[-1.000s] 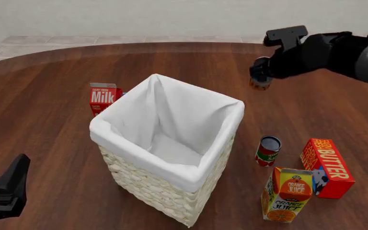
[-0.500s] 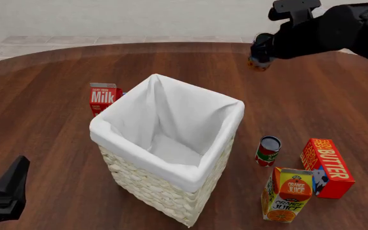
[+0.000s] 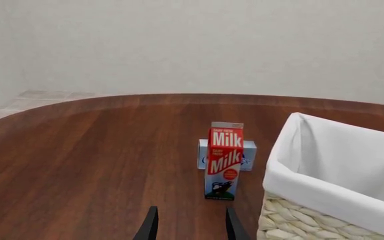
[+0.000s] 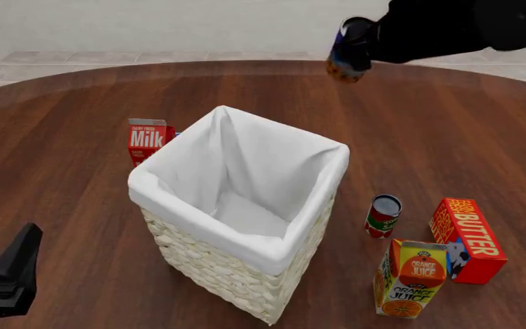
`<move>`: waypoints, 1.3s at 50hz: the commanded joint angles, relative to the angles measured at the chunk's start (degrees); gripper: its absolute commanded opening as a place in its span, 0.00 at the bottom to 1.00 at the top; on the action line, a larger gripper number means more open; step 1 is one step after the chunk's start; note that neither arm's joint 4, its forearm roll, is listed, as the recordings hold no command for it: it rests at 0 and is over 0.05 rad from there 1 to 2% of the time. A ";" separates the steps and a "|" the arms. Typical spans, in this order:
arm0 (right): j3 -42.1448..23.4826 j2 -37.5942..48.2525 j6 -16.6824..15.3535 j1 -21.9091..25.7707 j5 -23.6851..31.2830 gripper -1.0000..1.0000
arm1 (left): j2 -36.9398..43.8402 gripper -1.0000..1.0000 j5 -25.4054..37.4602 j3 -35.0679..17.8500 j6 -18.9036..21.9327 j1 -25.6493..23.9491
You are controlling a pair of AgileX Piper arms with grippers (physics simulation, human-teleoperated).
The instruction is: Pick up the alphabet soup and the tomato sauce, and put them in the basket.
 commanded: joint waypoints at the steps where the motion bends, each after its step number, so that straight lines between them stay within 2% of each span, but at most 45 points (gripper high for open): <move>1: -0.34 -3.44 1.46 4.85 1.40 0.00 | 0.42 1.00 -0.60 0.00 -0.02 -0.01; 19: 0.81 -6.79 1.93 11.76 2.75 0.00 | -0.01 1.00 -0.16 0.00 0.17 0.03; 22: 1.20 -7.30 2.28 13.29 2.89 0.00 | -0.03 1.00 -0.15 0.00 0.21 0.04; 25: 1.39 -7.88 4.06 14.68 2.99 0.00 | -0.18 1.00 -0.03 0.00 0.21 0.09; 27: 1.48 -7.81 3.39 14.91 2.95 0.00 | -0.34 1.00 0.10 0.00 0.21 0.16; 29: 1.79 -8.27 4.33 15.94 3.02 0.00 | -0.24 1.00 -0.01 0.00 0.21 0.16; 33: 2.85 -8.86 4.22 17.32 3.01 0.00 | -0.04 1.00 -0.18 0.00 0.18 0.13; 46: 4.58 -8.89 5.09 19.61 2.83 0.00 | 0.10 1.00 -0.38 0.00 0.11 0.19; 60: 10.05 -11.09 5.60 22.20 3.07 0.00 | -0.93 1.00 0.53 0.00 -0.13 0.30; 65: 11.42 -11.54 5.92 23.41 3.25 0.00 | 0.72 1.00 -1.13 0.00 -0.22 0.33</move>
